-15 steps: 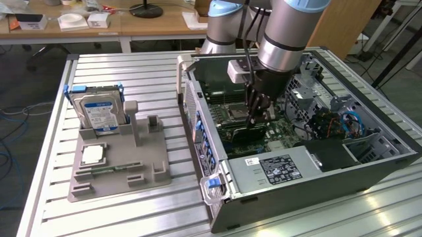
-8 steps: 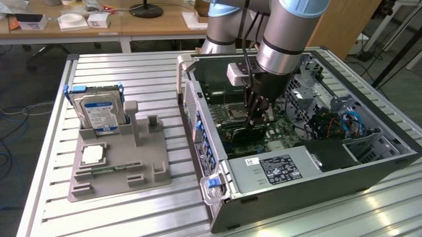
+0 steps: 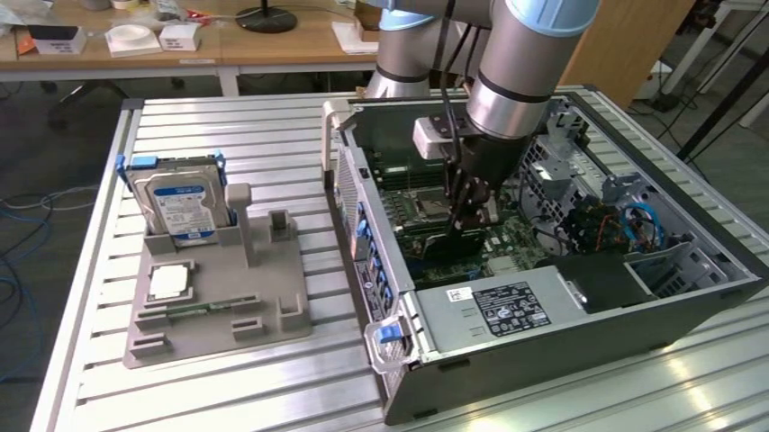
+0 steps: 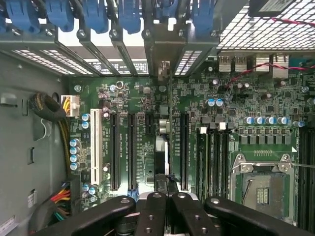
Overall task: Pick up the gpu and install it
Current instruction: 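Press down on the gpu until it lock into place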
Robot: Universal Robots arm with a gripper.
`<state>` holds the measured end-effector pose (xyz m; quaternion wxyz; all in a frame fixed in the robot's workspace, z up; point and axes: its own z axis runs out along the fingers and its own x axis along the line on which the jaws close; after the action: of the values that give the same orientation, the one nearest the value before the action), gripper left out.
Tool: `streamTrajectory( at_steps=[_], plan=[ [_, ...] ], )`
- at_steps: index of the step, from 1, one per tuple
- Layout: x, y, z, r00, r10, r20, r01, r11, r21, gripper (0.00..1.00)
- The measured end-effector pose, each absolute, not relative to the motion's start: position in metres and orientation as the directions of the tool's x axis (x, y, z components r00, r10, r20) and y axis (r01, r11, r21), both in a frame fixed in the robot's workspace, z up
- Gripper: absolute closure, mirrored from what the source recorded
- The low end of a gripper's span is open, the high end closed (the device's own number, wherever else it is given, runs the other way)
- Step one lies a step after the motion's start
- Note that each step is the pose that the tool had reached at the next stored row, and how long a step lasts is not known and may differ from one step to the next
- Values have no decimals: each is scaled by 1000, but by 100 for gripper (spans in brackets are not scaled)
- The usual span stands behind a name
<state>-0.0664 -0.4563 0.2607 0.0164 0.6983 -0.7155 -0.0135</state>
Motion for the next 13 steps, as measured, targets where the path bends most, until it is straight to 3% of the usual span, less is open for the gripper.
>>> streamTrajectory(
  at_steps=[7, 13],
  plan=[
    [-66, -456, 260, -23, -1000, 2, -999, 23, 41, 89],
    [-66, -456, 286, -21, -1000, 2, -999, 21, 42, 89]
  ],
)
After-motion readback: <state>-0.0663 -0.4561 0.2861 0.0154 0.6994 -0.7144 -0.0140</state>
